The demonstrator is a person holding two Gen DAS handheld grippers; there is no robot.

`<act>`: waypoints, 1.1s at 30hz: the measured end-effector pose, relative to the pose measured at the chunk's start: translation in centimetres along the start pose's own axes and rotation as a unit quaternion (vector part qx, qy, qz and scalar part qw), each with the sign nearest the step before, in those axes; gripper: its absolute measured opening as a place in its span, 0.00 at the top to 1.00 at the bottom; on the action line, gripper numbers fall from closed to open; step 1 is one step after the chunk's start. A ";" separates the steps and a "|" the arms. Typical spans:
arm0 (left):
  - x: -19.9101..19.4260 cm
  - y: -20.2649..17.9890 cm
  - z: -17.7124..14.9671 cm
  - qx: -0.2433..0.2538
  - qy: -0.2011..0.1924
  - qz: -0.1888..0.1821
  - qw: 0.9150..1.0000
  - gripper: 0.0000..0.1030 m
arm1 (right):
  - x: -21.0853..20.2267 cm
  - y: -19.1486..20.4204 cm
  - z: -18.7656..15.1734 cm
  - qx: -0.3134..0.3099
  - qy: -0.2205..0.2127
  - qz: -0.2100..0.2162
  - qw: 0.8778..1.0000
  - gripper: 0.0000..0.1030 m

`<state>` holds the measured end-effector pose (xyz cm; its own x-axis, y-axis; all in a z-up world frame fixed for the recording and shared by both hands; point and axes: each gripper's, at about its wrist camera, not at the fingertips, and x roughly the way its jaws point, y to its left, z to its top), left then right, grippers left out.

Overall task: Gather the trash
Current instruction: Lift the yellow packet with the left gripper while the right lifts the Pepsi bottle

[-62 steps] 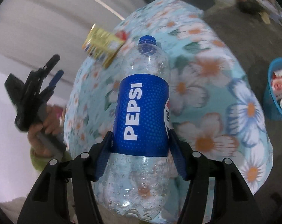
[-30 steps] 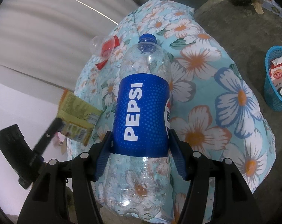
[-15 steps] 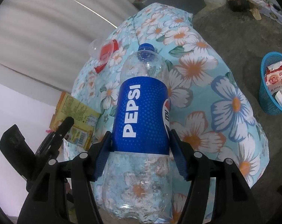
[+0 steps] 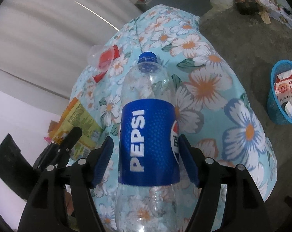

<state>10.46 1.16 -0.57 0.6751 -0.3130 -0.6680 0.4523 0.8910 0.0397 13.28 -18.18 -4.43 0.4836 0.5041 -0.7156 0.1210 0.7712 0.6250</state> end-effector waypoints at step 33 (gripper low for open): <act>-1.7 -1.3 1.5 0.026 -0.034 0.004 0.999 1.00 | -2.4 -0.7 -1.1 0.030 -0.029 0.056 0.998 0.44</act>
<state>9.63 0.02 1.61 0.7159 -0.3289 -0.6158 0.4755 0.8756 0.0853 11.10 -19.50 -3.44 0.5461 0.5608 -0.6223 0.1148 0.6858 0.7187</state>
